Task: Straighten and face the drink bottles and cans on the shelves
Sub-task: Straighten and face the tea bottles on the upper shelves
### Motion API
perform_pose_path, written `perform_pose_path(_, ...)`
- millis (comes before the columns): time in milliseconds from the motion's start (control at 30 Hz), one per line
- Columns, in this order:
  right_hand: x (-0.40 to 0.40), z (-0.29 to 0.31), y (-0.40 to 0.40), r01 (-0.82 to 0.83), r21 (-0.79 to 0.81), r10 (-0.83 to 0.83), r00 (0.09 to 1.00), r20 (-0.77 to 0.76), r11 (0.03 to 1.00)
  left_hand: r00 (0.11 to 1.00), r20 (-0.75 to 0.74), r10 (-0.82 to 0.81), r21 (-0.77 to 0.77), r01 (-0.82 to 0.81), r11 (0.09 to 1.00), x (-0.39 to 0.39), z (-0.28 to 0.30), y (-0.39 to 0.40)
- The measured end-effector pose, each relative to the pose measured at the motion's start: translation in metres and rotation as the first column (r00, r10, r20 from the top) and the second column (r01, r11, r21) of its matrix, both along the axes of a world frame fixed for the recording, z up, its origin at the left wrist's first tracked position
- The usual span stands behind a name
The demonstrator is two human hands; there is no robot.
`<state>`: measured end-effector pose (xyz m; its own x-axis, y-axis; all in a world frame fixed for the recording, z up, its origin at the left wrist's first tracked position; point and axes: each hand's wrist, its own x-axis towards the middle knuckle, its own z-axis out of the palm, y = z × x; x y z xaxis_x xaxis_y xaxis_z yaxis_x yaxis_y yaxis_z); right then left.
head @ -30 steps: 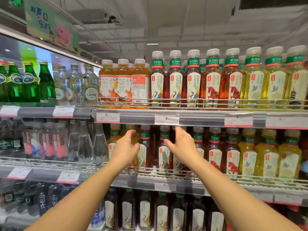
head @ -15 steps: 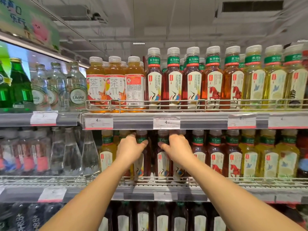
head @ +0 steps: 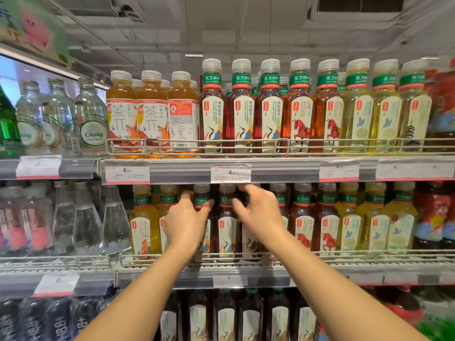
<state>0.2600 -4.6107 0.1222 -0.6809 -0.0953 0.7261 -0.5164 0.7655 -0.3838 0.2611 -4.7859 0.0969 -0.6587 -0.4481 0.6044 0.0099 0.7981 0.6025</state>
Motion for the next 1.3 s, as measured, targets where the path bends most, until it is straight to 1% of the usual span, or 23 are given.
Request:
perform_pose_path(33, 0.002, -0.006, 0.009, 0.020, -0.050, -0.025, 0.993, -0.112, 0.999, 1.000, 0.001, 0.009, -0.028, -0.009, 1.000, 0.000, 0.000, 0.000)
perform_pose_path(67, 0.005, -0.010, 0.018, 0.048, -0.092, -0.064, 0.982, -0.175, 0.995, 1.000, 0.009, 0.016, -0.044, -0.015, 0.999, 0.000, 0.000, 0.002)
perform_pose_path(100, 0.006, -0.012, 0.025, 0.084, -0.110, -0.103, 0.978, -0.180, 0.990, 1.000, 0.015, 0.023, -0.053, -0.022, 0.998, 0.000, 0.000, 0.003)
perform_pose_path(133, 0.006, -0.012, 0.029, 0.130, -0.091, -0.141, 0.980, -0.139, 0.987, 0.999, 0.021, 0.027, -0.059, -0.026, 0.998, -0.001, 0.000, 0.004)
perform_pose_path(200, 0.002, -0.009, 0.027, 0.207, 0.023, -0.207, 0.978, 0.003, 0.978, 0.999, 0.028, 0.031, -0.069, -0.029, 0.997, -0.001, 0.000, 0.007)
perform_pose_path(267, -0.001, -0.004, 0.019, 0.213, 0.094, -0.223, 0.968, 0.111, 0.972, 0.999, 0.027, 0.025, -0.076, -0.023, 0.997, -0.002, 0.001, 0.007)
perform_pose_path(333, -0.005, 0.000, 0.014, 0.218, 0.106, -0.235, 0.953, 0.190, 0.970, 0.999, 0.031, 0.015, -0.079, -0.013, 0.997, -0.002, 0.001, 0.005)
perform_pose_path(400, -0.009, 0.003, 0.012, 0.243, 0.129, -0.267, 0.936, 0.229, 0.961, 0.999, 0.038, 0.002, -0.081, 0.001, 0.997, -0.003, 0.001, 0.005)
perform_pose_path(500, -0.011, 0.008, 0.011, 0.258, 0.210, -0.301, 0.930, 0.208, 0.943, 0.999, 0.039, 0.001, -0.100, 0.003, 0.995, -0.001, 0.001, 0.004)
perform_pose_path(567, -0.010, 0.011, 0.013, 0.233, 0.242, -0.281, 0.941, 0.190, 0.942, 0.999, 0.035, 0.002, -0.113, 0.002, 0.994, -0.001, 0.001, 0.003)
perform_pose_path(633, -0.006, 0.014, 0.017, 0.201, 0.239, -0.248, 0.950, 0.188, 0.950, 0.999, 0.033, -0.004, -0.113, 0.008, 0.994, -0.001, 0.002, 0.001)
perform_pose_path(833, -0.001, 0.017, 0.025, 0.108, 0.154, -0.148, 0.947, 0.285, 0.982, 1.000, 0.019, 0.001, -0.101, 0.001, 0.995, -0.008, -0.001, -0.001)
perform_pose_path(967, -0.003, 0.015, 0.022, 0.111, 0.156, -0.155, 0.940, 0.303, 0.981, 1.000, 0.008, -0.005, -0.097, 0.006, 0.995, -0.007, -0.005, 0.001)
perform_pose_path(1067, -0.003, 0.007, 0.023, 0.092, 0.088, -0.116, 0.940, 0.322, 0.992, 1.000, 0.021, -0.003, -0.056, 0.004, 0.998, -0.007, -0.008, 0.003)
perform_pose_path(1133, 0.000, 0.000, 0.031, 0.035, 0.004, -0.035, 0.951, 0.306, 0.999, 1.000, 0.027, -0.016, -0.036, 0.017, 0.999, -0.007, -0.010, 0.006)
perform_pose_path(1200, 0.007, -0.010, 0.043, -0.053, -0.051, 0.065, 0.966, 0.251, 0.997, 0.998, 0.052, -0.041, -0.018, 0.042, 0.999, -0.004, -0.013, 0.010)
perform_pose_path(1233, 0.011, -0.015, 0.051, -0.089, -0.064, 0.100, 0.973, 0.208, 0.994, 0.996, 0.064, -0.059, -0.004, 0.060, 0.998, -0.002, -0.014, 0.012)
perform_pose_path(1300, 0.019, -0.024, 0.073, -0.100, -0.069, 0.106, 0.989, 0.104, 0.993, 0.994, 0.072, -0.078, 0.018, 0.077, 0.997, 0.008, -0.018, 0.019)
